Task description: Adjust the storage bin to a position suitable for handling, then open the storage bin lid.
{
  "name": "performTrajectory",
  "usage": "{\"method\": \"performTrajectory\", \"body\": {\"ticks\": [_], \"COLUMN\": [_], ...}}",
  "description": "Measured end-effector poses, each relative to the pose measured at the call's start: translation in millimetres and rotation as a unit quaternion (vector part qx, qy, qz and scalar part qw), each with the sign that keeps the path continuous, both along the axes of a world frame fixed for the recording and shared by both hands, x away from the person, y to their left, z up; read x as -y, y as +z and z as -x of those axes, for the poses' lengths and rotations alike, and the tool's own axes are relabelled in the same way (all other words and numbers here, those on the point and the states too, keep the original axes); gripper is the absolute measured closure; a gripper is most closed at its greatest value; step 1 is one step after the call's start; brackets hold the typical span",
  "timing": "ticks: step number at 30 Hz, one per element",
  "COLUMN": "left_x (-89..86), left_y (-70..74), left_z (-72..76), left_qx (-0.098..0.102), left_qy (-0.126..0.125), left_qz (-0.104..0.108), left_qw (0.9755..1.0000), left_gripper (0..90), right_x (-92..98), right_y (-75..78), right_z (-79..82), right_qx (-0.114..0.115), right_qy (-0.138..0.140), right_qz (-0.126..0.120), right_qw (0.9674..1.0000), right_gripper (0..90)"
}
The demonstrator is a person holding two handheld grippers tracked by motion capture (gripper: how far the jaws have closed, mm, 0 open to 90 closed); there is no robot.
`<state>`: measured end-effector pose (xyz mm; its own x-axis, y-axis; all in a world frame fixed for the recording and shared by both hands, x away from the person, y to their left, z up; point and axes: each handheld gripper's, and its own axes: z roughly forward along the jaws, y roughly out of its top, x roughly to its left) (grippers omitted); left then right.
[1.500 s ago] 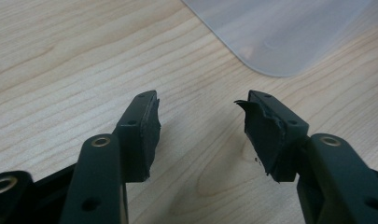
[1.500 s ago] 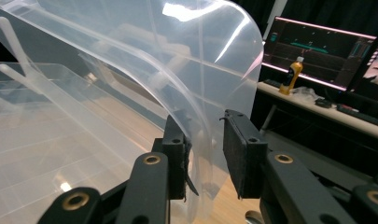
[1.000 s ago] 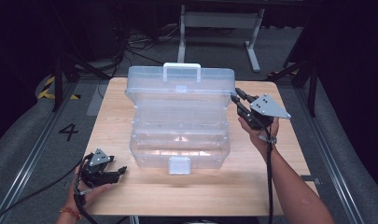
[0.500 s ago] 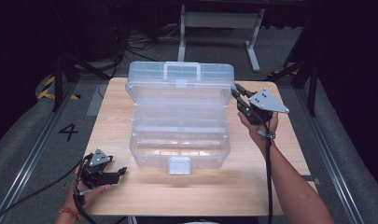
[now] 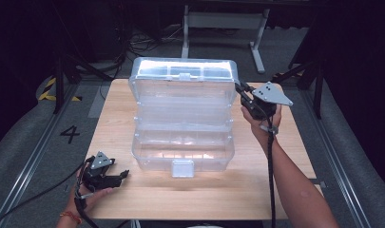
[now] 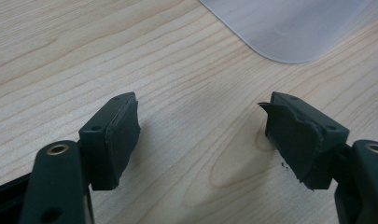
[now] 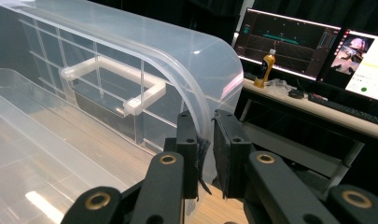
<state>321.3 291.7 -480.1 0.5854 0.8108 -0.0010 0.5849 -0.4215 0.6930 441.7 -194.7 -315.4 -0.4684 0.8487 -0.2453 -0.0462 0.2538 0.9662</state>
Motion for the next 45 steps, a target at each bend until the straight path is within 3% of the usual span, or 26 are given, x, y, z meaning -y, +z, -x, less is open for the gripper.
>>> {"method": "performTrajectory", "body": {"ticks": [45], "left_x": [1.5], "left_y": [-1.1], "left_z": [-2.4], "left_qx": [0.001], "left_qy": [-0.002], "left_qz": [0.005], "left_qw": [1.0000], "left_gripper": [24.1], "right_x": [-1.1], "right_y": [16.0], "right_z": [-36.7], "right_qx": [-0.040], "right_qy": [0.001], "right_qz": [0.010], "right_qw": [0.9992], "right_gripper": [83.6]}}
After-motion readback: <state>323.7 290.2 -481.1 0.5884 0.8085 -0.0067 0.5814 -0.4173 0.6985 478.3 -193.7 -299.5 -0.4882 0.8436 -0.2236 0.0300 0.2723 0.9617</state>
